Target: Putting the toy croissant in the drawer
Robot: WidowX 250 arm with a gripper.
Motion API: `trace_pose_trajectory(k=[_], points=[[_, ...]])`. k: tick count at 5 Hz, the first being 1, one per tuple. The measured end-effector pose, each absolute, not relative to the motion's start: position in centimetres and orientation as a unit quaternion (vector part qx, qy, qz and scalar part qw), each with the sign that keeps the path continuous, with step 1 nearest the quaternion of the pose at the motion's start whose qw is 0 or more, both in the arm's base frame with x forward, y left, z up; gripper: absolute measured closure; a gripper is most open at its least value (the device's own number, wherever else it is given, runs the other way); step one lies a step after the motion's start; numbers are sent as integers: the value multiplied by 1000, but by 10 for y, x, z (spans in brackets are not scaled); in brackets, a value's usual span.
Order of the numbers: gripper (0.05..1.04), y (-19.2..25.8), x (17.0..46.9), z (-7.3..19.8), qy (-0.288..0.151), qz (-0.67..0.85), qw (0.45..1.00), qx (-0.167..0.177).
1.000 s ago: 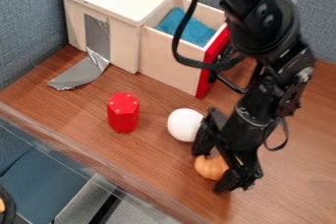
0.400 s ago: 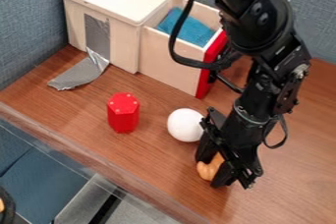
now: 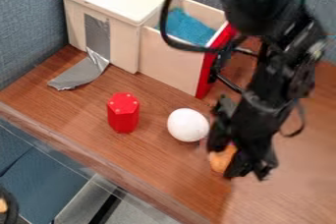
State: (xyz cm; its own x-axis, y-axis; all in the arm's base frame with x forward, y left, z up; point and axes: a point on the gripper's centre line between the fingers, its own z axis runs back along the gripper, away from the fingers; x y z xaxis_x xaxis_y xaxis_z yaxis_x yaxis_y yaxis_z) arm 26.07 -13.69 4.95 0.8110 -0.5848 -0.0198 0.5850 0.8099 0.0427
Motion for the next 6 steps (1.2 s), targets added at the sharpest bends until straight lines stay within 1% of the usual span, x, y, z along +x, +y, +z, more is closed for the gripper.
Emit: trace_pose_trajectory(k=[1,2,3,4,5,6], points=[[503,-150,256,71,-28,-327,945,13],[503,-151,254,94,-53,-327,944,3],[503,-138,268,112,-62,-299,952,-13],[503,-115,290,127,-73,-264,961,-27],[503,-98,315,125,-51,-235,970,-46],[503,-79,341,126,-40,-202,976,-69]])
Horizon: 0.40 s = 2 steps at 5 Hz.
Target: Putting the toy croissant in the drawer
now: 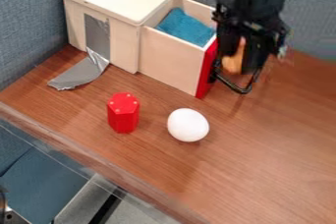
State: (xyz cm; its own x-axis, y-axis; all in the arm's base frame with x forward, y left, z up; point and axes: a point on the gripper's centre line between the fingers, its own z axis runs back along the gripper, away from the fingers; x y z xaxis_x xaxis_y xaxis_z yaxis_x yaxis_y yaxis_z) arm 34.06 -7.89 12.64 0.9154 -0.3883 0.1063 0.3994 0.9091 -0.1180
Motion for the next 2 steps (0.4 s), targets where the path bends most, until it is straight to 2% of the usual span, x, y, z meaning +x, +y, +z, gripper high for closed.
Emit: trace_pose_trajectory(k=[2], points=[[503,-49,383,135,-39,-157,984,-69]])
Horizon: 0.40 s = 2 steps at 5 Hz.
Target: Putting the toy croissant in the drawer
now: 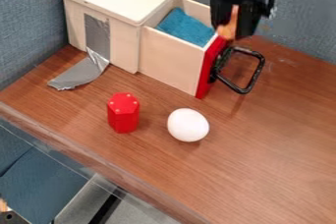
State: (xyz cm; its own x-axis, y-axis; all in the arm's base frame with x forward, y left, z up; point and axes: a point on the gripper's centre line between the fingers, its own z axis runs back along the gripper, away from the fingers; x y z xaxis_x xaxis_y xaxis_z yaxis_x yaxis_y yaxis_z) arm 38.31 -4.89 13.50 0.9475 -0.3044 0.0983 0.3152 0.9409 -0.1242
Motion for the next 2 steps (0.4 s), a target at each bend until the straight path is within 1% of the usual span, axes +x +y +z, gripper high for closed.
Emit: trace_pose_trajectory(k=[2], points=[[503,-30,406,134,-39,-134,988,-63]])
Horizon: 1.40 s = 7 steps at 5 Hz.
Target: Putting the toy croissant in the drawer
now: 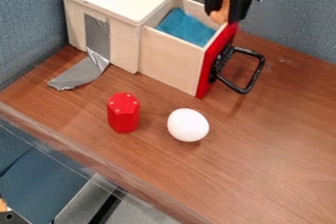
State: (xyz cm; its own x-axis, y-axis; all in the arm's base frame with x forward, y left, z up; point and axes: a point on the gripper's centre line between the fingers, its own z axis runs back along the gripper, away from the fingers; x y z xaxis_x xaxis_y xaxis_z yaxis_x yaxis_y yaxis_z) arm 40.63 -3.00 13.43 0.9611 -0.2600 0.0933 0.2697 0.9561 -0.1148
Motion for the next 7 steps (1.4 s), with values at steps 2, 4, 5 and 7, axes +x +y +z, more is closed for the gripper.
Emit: trace_pose_trajectory(k=[2,4,5,7], points=[[503,-13,415,130,-30,-121,991,-46],[503,-2,419,125,-24,-119,992,-30],[503,5,418,113,-8,-115,993,-25],[151,9,418,108,6,-112,994,-9]])
